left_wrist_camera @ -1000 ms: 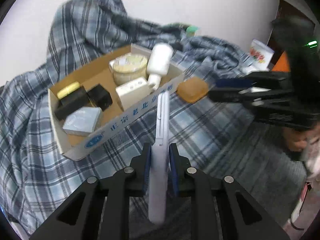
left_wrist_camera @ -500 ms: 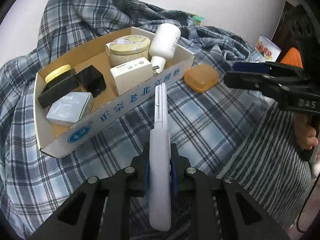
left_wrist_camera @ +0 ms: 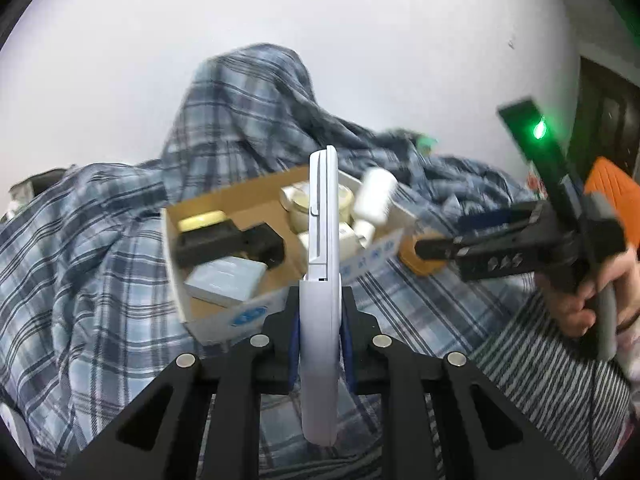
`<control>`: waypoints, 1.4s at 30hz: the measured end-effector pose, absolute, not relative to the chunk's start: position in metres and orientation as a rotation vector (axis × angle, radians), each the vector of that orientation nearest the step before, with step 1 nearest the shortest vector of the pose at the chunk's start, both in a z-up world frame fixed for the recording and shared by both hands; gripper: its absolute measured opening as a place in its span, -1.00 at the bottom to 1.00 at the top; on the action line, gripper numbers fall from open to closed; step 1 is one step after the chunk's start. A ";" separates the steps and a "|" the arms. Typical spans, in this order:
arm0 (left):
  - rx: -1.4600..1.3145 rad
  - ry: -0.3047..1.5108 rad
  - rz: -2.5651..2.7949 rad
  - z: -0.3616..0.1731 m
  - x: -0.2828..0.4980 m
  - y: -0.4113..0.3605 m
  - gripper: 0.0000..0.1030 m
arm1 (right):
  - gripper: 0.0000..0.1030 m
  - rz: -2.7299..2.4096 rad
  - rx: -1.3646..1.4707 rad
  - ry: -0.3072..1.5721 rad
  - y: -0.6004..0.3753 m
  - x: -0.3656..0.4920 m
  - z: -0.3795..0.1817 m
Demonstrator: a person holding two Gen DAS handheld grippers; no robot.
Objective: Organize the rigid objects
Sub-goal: 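Hold the white modem with left tool while right tool grasps the orange soap box, then place orange soap box in the box with right tool while left tool places the modem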
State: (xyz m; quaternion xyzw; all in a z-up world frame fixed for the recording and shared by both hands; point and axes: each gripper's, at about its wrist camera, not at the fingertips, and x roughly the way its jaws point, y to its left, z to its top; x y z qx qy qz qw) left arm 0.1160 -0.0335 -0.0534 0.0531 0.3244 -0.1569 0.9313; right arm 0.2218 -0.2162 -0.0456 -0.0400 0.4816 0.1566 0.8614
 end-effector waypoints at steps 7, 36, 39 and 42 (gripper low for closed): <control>0.036 0.625 -0.269 -0.045 0.116 -0.016 -0.64 | 0.33 0.314 -0.123 1.027 -0.210 0.228 -0.060; 0.038 0.542 -0.219 -0.032 0.098 -0.013 -0.64 | 0.14 0.425 -0.066 0.694 -0.221 0.173 -0.008; 0.059 0.533 -0.211 -0.026 0.096 -0.016 -0.64 | 0.14 0.432 -0.070 0.670 -0.219 0.173 0.002; 0.062 0.515 -0.210 -0.013 0.097 -0.017 -0.64 | 0.14 0.439 -0.060 0.625 -0.219 0.175 0.021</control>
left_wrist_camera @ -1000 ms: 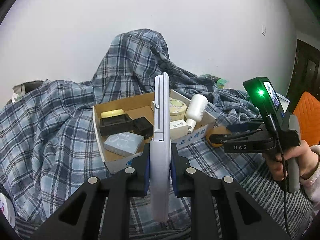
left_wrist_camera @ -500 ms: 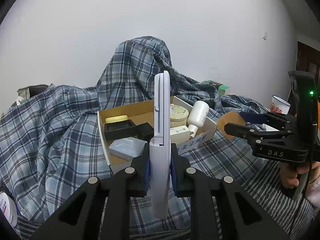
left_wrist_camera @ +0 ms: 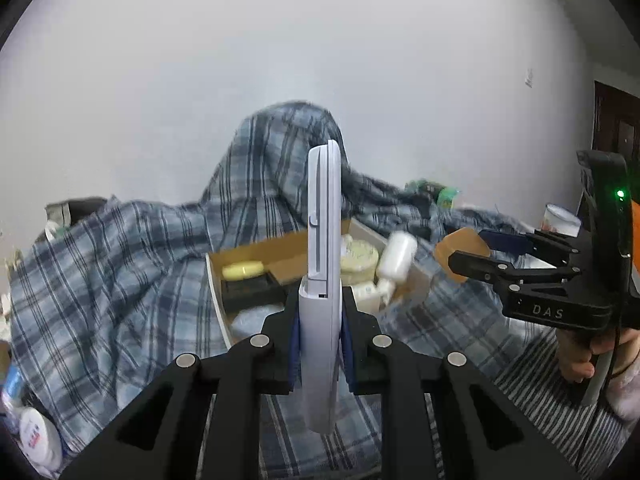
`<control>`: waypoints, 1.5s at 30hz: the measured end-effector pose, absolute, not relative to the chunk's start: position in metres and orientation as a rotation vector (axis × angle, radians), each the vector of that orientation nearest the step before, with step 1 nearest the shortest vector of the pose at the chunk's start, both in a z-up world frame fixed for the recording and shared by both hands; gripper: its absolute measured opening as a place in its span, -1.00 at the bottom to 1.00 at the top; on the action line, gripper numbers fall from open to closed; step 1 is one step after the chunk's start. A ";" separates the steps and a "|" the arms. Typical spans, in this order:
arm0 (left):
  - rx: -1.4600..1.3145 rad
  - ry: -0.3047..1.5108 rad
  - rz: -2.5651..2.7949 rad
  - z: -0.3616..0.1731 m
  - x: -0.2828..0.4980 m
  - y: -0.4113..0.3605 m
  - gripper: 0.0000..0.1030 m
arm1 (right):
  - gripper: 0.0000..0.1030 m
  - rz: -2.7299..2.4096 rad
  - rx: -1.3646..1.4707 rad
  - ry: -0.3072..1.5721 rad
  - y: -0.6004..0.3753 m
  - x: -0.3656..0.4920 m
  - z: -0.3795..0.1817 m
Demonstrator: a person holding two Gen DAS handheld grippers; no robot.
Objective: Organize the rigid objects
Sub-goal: 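Place orange soap box in the box with right tool while left tool places the modem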
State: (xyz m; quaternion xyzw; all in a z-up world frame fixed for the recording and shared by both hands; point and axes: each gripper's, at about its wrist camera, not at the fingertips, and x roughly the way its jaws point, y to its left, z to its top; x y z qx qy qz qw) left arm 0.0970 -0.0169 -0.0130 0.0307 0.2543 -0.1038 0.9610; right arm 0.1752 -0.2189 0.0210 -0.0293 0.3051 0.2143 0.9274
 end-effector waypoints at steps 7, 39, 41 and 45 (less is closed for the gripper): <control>0.035 0.397 -0.137 0.035 0.111 -0.014 -0.64 | 0.14 0.430 -0.045 0.458 -0.206 0.189 0.074; -0.153 0.716 -0.076 -0.047 0.238 0.006 -0.64 | 0.15 0.432 -0.102 0.768 -0.150 0.277 -0.033; -0.152 0.702 -0.070 -0.046 0.237 0.008 -0.56 | 0.27 0.437 -0.111 0.763 -0.149 0.277 -0.033; -0.139 0.684 -0.060 -0.043 0.234 0.009 -0.35 | 0.58 0.422 -0.112 0.727 -0.147 0.276 -0.030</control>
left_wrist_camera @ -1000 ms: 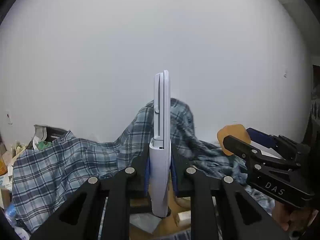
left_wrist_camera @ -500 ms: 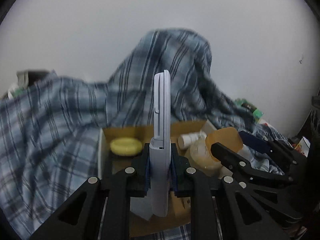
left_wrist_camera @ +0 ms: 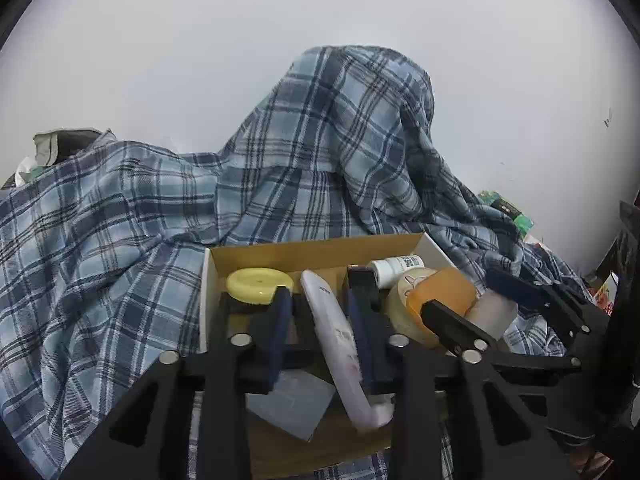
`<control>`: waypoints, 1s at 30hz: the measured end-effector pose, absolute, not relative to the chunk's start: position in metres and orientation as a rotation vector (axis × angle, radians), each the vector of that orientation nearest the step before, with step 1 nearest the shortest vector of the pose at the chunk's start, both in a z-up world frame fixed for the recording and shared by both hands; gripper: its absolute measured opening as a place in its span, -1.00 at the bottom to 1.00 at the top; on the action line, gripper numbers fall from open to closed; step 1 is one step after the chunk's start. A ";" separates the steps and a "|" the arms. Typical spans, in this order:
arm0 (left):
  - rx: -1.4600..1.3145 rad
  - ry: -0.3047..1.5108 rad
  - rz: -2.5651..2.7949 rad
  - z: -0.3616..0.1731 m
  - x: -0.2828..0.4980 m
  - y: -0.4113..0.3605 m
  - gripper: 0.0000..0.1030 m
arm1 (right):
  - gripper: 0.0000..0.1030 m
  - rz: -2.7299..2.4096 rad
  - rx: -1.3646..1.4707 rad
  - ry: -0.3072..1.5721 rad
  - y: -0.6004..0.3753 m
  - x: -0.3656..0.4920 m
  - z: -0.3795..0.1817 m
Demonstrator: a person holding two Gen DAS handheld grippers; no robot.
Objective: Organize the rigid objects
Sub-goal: 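Place orange soap box in the box with right tool while left tool places the modem, then open both tools and withdraw them from the box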
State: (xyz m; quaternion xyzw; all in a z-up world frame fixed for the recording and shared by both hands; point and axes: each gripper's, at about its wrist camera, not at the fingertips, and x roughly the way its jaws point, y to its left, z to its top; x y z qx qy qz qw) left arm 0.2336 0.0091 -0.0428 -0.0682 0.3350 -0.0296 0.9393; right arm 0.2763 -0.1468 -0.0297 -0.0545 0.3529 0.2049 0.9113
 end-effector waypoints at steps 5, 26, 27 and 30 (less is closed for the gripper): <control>-0.131 0.640 -0.037 -0.030 0.227 0.013 -0.35 | 0.62 0.410 -0.047 0.706 -0.161 0.278 -0.012; -0.047 0.198 0.008 0.068 0.100 0.009 1.00 | 1.00 0.341 -0.011 0.349 -0.199 0.179 0.095; -0.053 0.189 0.007 0.069 0.096 0.010 1.00 | 1.00 0.338 -0.012 0.345 -0.201 0.175 0.095; -0.070 0.174 -0.002 0.072 0.084 0.015 1.00 | 1.00 0.353 -0.003 0.343 -0.207 0.167 0.091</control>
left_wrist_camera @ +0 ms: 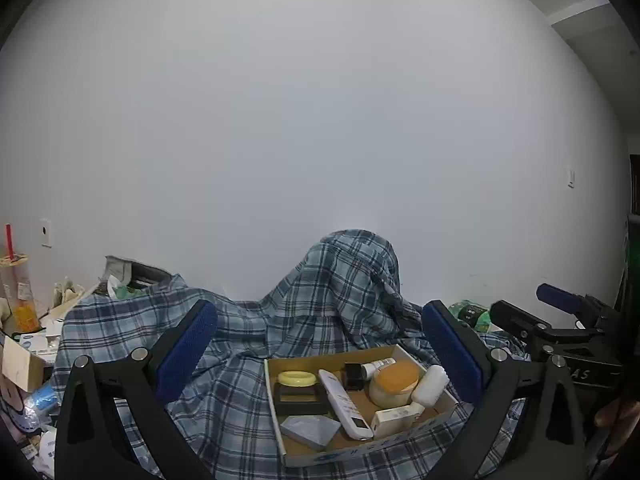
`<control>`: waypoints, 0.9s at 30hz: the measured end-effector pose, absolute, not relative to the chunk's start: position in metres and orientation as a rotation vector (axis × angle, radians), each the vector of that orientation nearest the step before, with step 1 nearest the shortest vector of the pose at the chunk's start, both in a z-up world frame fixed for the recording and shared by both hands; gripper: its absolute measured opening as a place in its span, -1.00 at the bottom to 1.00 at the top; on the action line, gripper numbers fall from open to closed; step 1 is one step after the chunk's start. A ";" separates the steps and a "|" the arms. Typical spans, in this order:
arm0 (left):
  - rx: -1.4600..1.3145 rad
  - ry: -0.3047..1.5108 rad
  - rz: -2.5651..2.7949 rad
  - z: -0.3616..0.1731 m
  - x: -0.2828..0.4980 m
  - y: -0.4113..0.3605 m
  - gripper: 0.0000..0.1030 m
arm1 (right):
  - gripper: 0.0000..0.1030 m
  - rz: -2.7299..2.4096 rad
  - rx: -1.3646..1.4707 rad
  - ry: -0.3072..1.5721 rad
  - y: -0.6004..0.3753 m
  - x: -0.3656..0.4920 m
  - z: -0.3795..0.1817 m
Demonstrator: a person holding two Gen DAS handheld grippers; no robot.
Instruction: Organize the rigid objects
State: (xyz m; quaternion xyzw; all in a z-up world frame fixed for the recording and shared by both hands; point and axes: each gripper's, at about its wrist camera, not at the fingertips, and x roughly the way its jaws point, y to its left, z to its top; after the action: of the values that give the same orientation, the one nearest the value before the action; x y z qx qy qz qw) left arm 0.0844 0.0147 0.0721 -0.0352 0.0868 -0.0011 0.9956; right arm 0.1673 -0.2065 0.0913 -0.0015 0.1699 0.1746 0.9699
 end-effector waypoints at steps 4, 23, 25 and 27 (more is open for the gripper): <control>-0.051 0.147 0.011 0.067 0.074 0.018 1.00 | 1.00 0.345 -0.007 0.332 -0.212 0.160 0.083; 0.007 0.199 0.006 0.007 0.080 0.009 1.00 | 1.00 0.353 0.012 0.380 -0.233 0.152 0.022; 0.012 0.205 0.008 0.005 0.080 0.008 1.00 | 1.00 0.352 0.009 0.373 -0.233 0.150 0.022; 0.016 0.210 0.015 0.004 0.081 0.007 1.00 | 1.00 0.349 0.006 0.366 -0.232 0.150 0.023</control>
State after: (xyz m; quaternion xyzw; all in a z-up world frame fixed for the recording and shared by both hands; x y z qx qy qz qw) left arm 0.0809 0.0070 0.0045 0.0078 0.1047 0.0076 0.9944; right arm 0.1496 -0.2323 0.0229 0.0027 0.1812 0.1727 0.9681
